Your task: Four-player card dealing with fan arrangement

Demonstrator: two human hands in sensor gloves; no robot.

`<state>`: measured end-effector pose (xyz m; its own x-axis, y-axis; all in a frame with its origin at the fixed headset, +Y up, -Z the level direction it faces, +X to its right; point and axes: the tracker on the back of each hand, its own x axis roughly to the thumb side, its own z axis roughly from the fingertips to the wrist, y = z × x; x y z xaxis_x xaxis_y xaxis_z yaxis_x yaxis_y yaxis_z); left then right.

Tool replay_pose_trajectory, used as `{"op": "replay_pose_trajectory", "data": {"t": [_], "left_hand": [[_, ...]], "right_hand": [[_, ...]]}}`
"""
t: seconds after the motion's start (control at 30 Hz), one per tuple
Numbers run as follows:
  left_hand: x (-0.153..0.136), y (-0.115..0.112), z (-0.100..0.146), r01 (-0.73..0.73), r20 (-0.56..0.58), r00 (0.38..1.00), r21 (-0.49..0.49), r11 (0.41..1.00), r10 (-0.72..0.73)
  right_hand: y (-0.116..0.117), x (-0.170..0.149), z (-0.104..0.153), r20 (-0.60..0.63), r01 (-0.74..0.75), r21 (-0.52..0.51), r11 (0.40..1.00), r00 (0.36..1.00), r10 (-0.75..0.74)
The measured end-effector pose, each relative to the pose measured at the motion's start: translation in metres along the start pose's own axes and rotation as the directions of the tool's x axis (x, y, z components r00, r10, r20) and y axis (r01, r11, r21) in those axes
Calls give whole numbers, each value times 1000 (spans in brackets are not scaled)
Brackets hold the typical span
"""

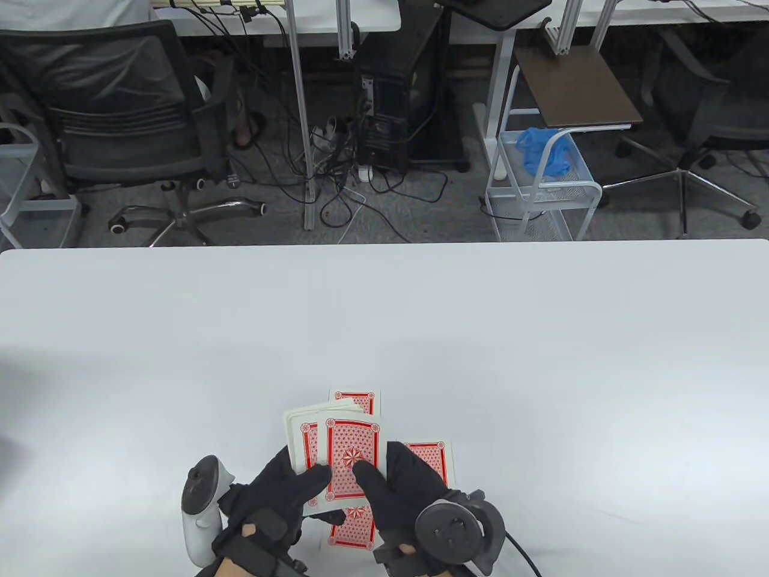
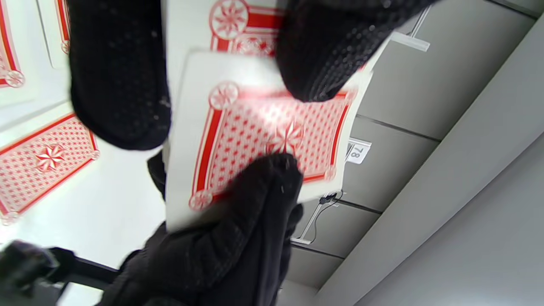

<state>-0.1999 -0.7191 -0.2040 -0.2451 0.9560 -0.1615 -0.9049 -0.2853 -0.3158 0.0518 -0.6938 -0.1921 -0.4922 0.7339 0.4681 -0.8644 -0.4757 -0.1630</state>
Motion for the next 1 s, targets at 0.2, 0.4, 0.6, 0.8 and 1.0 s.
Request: {"op": "replay_pose_trajectory", "data": {"t": [0.2,0.4,0.6,0.8,1.0], "left_hand": [[50,37,28,256,114,943,358,898,-314],[65,65,47,197,167,936,478,856,-309],[66,76,52,146,187,943,508,849,-274],[67,84,57,67,222,952,518,853,-210],[59,91,57,110,147,961,578,809,-235]], "right_hand": [[6,-28,8,-179,159,21,987,972,-153],[63,-22,-9,-259,-120,333,935,942,213],[139,-8,-35,-240,-321,556,767,822,517],[188,-3,-45,40,-675,614,409,543,838],[177,5,-45,75,-692,566,448,584,808]]}}
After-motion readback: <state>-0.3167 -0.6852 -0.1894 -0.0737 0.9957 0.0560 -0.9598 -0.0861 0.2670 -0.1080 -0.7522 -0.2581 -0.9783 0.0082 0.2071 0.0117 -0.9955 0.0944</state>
